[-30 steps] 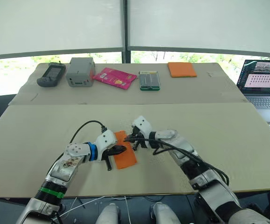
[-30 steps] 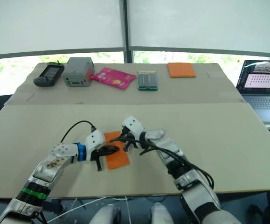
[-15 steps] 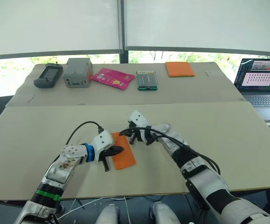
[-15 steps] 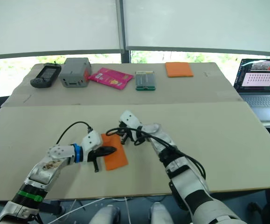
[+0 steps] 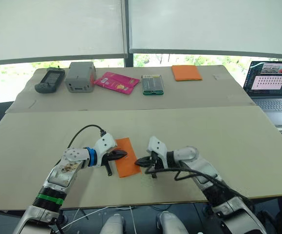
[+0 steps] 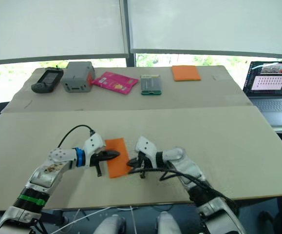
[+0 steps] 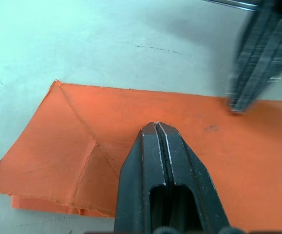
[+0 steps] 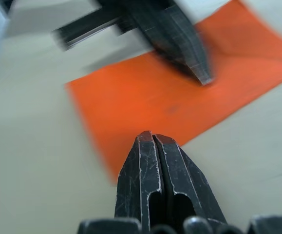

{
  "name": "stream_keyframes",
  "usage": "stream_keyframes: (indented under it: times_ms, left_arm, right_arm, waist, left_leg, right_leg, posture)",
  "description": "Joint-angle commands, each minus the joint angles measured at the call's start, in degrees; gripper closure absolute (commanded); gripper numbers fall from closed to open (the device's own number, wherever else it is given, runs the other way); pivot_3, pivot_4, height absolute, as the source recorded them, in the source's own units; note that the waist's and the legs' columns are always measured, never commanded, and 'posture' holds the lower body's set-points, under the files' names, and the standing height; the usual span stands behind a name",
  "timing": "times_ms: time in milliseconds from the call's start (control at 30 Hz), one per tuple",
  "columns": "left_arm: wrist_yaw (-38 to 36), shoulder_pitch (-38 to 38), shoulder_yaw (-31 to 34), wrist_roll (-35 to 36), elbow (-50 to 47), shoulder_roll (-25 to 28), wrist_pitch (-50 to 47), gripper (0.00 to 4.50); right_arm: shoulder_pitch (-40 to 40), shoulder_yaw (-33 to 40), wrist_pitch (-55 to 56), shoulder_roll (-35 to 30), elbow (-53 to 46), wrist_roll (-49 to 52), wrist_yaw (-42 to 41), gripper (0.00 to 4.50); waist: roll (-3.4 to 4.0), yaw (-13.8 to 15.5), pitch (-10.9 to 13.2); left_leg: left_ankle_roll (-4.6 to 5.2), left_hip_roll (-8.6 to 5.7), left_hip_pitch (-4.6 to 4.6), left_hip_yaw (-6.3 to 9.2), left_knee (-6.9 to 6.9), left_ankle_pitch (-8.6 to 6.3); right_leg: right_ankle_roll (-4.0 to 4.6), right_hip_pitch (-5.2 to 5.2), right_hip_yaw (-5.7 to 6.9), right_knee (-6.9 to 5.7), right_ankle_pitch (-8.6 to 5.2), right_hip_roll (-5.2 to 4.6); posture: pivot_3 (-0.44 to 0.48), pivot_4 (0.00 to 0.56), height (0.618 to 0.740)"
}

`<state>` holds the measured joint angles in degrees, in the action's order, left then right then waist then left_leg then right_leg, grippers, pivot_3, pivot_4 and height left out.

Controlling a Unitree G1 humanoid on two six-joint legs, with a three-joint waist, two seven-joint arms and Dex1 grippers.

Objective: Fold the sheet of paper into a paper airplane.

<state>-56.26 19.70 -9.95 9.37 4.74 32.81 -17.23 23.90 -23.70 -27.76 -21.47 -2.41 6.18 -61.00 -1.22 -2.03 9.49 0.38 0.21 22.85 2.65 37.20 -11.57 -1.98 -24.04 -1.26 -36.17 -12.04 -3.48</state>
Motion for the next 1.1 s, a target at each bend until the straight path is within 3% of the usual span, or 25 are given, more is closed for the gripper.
stream_keyframes:
  times_ms: [33,300,500,667,833,933,1100]
  left_arm:
    - [-0.7,-0.5,-0.8,-0.7,1.4,0.4,-0.1,4.5]
    - [-2.3,-0.4,1.3,1.4,1.1,1.0,-0.2,4.5]
    - [-4.0,-0.7,9.8,11.2,-4.5,2.2,-5.2,4.5]
    - [-7.4,-4.5,17.3,17.6,-9.0,7.2,-6.5,4.5]
    - [-6.8,-7.3,14.2,13.2,-8.6,9.7,-4.7,4.5]
    - [-4.5,-5.6,10.4,7.6,-4.3,7.9,1.1,4.5]
    - [-4.7,-0.3,6.6,5.6,1.0,3.1,5.0,4.5]
  right_arm:
    - [-3.9,-2.5,-7.4,-1.5,-4.4,1.9,-0.4,4.48]
    - [-2.6,3.3,-12.1,-2.5,-10.2,7.3,1.5,4.48]
    - [0.2,8.1,-17.1,-5.9,-16.6,14.2,0.4,4.48]
    - [1.9,9.5,-19.2,-7.9,-19.0,17.4,1.0,4.48]
    - [3.7,9.5,-18.8,-8.7,-18.6,17.8,2.0,4.48]
    - [4.4,9.6,-18.8,-9.2,-18.4,17.9,2.7,4.48]
    - [4.5,10.3,-19.3,-10.2,-18.7,18.1,4.2,4.48]
  waist:
    - [-0.01,0.0,-0.1]
    - [-0.01,0.3,-0.1]
    - [-0.06,0.4,0.0]
    - [-0.11,0.4,0.0]
    - [-0.1,0.9,0.0]
    - [-0.11,1.6,0.0]
    - [-0.15,2.0,0.1]
  left_leg:
    - [0.0,0.01,-0.01,0.0,-0.01,0.0]
    - [0.0,0.05,0.01,-0.04,-0.05,0.0]
    - [0.0,0.09,0.22,-0.02,-0.04,0.0]
    - [0.0,0.26,0.28,-0.01,-0.14,0.0]
    - [-0.01,0.21,0.26,-0.06,-0.16,0.0]
    - [-0.01,0.19,0.29,-0.05,-0.16,0.0]
    - [-0.02,0.17,0.36,-0.06,-0.13,0.01]
  right_leg:
    - [0.01,0.01,0.0,0.0,-0.01,0.0]
    - [0.07,-0.03,-0.01,0.03,-0.05,0.02]
    - [0.07,-0.22,0.02,0.03,-0.05,0.05]
    - [0.15,-0.3,0.09,0.08,-0.08,0.13]
    - [0.17,-0.29,0.08,0.1,-0.1,0.09]
    - [0.18,-0.29,0.12,0.12,-0.1,0.09]
    - [0.2,-0.29,0.13,0.14,-0.08,0.07]
  posture:
    - [0.0,0.15,0.74]
    - [0.0,0.15,0.74]
    - [0.0,0.15,0.74]
    - [0.0,0.15,0.74]
    - [0.0,0.15,0.74]
    - [0.0,0.15,0.74]
    - [0.0,0.15,0.74]
